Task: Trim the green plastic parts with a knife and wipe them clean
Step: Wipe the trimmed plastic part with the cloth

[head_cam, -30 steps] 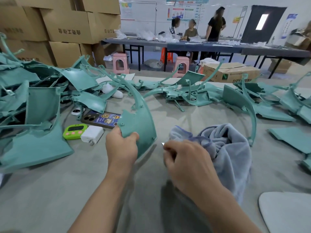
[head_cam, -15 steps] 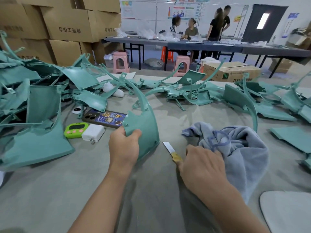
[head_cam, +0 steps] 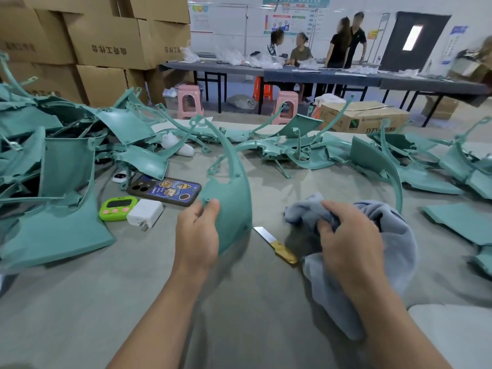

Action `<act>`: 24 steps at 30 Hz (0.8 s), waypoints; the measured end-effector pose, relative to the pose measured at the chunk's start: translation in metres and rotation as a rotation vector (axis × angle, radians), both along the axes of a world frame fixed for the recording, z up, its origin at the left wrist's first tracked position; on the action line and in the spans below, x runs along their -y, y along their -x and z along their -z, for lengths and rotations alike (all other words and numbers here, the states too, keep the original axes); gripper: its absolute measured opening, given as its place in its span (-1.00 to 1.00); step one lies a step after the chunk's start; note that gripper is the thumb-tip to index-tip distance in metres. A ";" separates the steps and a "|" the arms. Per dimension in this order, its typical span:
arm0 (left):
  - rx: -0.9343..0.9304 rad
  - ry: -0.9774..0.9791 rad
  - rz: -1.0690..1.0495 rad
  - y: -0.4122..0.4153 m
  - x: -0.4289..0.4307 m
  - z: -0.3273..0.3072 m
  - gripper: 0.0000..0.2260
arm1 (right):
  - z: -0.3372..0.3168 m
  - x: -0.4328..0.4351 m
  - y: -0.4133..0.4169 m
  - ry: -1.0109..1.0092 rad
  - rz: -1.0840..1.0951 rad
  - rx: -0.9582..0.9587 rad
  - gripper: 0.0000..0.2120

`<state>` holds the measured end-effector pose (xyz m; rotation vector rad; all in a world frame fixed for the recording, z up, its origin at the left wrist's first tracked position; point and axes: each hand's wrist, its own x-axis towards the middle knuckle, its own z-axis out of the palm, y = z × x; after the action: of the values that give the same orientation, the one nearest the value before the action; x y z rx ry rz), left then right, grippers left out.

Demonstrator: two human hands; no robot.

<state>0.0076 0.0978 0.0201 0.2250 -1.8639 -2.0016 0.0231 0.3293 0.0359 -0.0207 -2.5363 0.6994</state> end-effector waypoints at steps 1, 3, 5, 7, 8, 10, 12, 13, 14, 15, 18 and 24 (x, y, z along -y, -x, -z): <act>-0.021 -0.009 0.006 -0.001 -0.002 -0.002 -0.64 | -0.003 0.006 -0.003 0.128 -0.068 -0.128 -0.84; -0.058 -0.016 0.017 -0.006 -0.011 -0.005 -0.64 | -0.008 0.029 -0.013 0.200 -0.250 -0.257 -0.80; -0.061 -0.056 0.087 -0.012 -0.026 -0.007 -0.76 | -0.005 0.057 -0.022 0.187 -0.366 -0.242 -0.79; -0.039 -0.146 0.178 -0.019 -0.039 -0.008 -0.76 | 0.003 0.073 -0.025 0.201 -0.402 -0.171 -0.83; -0.043 -0.171 0.183 -0.020 -0.042 -0.009 -0.74 | 0.004 0.077 -0.024 0.206 -0.389 -0.158 -0.80; -0.076 -0.135 0.137 -0.022 -0.043 -0.009 -0.69 | 0.001 0.074 -0.016 0.223 -0.264 -0.177 -0.78; -0.102 -0.036 0.126 -0.024 -0.046 -0.009 -0.61 | -0.006 0.065 -0.009 0.252 -0.025 -0.197 -0.78; -0.112 0.007 0.141 -0.025 -0.049 -0.008 -0.60 | -0.008 0.060 -0.007 0.266 0.080 -0.194 -0.81; -0.115 0.041 0.148 -0.027 -0.051 -0.006 -0.61 | -0.008 0.058 -0.008 0.281 0.133 -0.205 -0.85; -0.113 0.063 0.137 -0.028 -0.052 -0.005 -0.63 | -0.007 0.058 -0.010 0.281 0.116 -0.219 -0.88; -0.041 -0.048 0.095 -0.023 -0.045 -0.002 -0.75 | -0.001 0.067 -0.024 0.237 -0.275 -0.173 -0.80; -0.002 -0.071 0.113 -0.018 -0.035 -0.001 -0.67 | -0.002 0.065 -0.015 0.081 -0.063 -0.198 -0.79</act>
<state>0.0252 0.1327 0.0213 0.1405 -1.8437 -2.1449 0.0383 0.2640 0.0384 0.0965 -2.3270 0.7883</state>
